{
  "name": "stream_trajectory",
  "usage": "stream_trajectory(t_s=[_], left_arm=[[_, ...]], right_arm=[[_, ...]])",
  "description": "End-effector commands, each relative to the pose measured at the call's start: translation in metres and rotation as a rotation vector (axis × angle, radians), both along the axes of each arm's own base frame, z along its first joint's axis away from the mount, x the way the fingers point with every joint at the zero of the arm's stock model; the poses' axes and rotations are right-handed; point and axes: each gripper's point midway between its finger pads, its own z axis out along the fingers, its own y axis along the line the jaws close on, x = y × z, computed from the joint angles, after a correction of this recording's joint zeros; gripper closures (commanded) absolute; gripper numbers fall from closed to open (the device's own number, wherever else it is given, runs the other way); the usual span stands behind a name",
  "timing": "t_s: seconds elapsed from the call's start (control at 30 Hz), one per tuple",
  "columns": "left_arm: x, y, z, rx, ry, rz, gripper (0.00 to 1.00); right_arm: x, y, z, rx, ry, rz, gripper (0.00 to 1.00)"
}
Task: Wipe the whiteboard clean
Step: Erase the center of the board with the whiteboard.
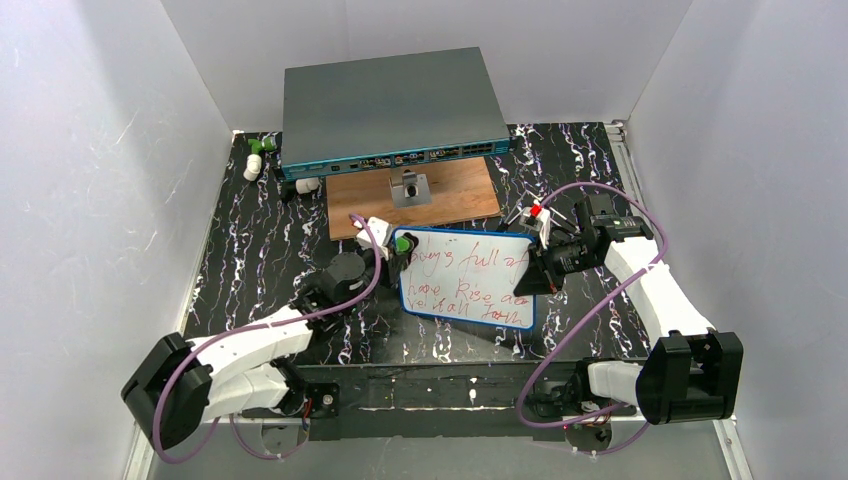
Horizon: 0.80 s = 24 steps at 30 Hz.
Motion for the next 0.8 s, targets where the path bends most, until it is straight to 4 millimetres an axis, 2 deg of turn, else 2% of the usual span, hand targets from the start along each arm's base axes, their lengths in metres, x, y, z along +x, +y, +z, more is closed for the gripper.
stream_trajectory(t_s=[0.0,0.2,0.37,0.57,0.77], left_arm=[[0.017,-0.005,0.016,0.022,-0.044,0.061,1.0],[0.03,0.019,0.009,0.044,-0.056,0.23,1.0],[0.024,0.028,-0.003,0.113,-0.022,0.23,1.0],[0.004,-0.001,-0.026,0.102,0.031,0.063,1.0],[-0.006,-0.029,-0.025,0.159,0.035,-0.01,1.0]], right_arm=[[-0.006,0.008,0.013,0.061,-0.024,0.036,0.99],[-0.008,0.009,0.015,0.067,-0.025,0.047,0.99],[-0.009,0.01,0.015,0.066,-0.024,0.055,0.99],[-0.009,0.01,0.013,0.063,-0.02,0.055,0.99],[-0.008,0.01,0.013,0.062,-0.019,0.056,0.99]])
